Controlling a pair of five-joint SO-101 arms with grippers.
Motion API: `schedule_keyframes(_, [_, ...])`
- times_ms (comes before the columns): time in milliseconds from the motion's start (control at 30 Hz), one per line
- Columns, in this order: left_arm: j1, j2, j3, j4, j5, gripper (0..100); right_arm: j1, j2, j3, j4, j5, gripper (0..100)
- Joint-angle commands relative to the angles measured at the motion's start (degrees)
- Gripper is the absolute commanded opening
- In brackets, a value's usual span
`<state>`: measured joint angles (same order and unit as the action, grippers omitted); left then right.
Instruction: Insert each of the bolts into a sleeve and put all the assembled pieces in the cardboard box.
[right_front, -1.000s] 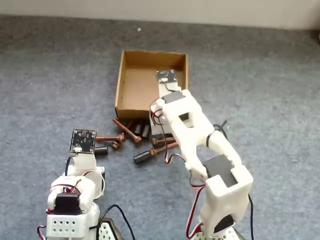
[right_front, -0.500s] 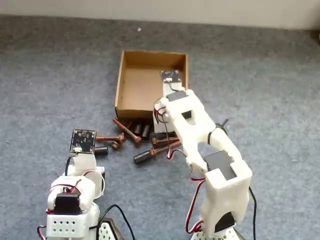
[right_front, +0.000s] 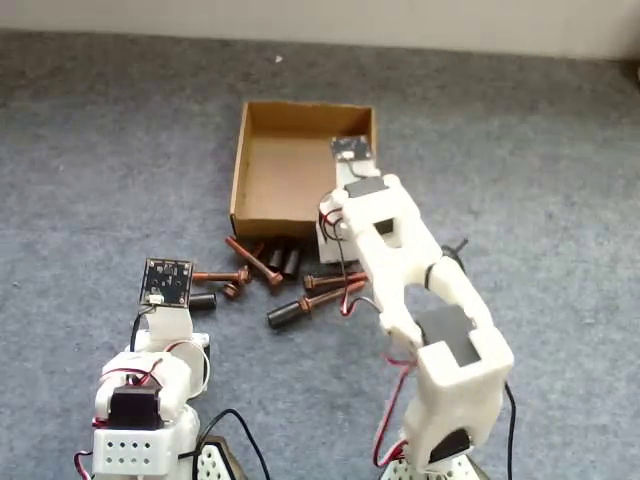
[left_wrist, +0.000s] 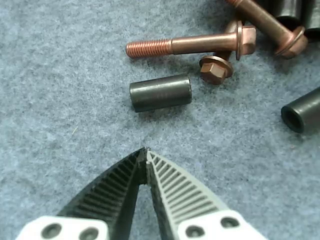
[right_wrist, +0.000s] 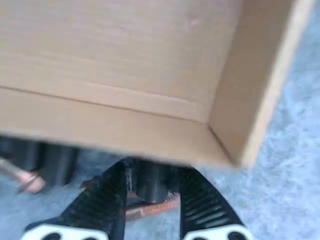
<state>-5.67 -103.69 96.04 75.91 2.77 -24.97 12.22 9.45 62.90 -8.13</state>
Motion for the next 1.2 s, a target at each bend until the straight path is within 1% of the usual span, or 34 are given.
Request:
schedule_keyframes(0, [-0.66, -0.4, 1.1, 0.09, -0.7, 1, 0.22, -15.08, 3.47, 1.8, 0.88, 0.5])
schedule_keyframes(200, [-0.66, -0.4, 1.1, 0.09, -0.7, 1, 0.31, -35.82, 16.66, 1.8, 0.97, 0.5])
schedule_keyframes(333, [-0.66, -0.4, 1.1, 0.09, -0.7, 1, 0.31, -46.46, 24.04, 1.8, 0.97, 0.5])
schedule_keyframes(700, [-0.66, -0.4, 1.1, 0.09, -0.7, 1, 0.48, -68.0, 43.3, 1.36, 0.88, 0.5])
schedule_keyframes(833, [-0.66, -0.4, 1.1, 0.09, -0.7, 1, 3.03, -75.82, 49.19, 0.92, 0.62, 0.5])
schedule_keyframes(967, [-0.66, -0.4, 1.1, 0.09, -0.7, 1, 8.22, -84.18, 55.08, -4.35, 0.53, 0.5])
schedule_keyframes(1167, [-1.1, -0.4, 0.31, 0.44, -0.79, 1, 8.75, -92.18, 65.89, -12.53, 0.79, 0.5])
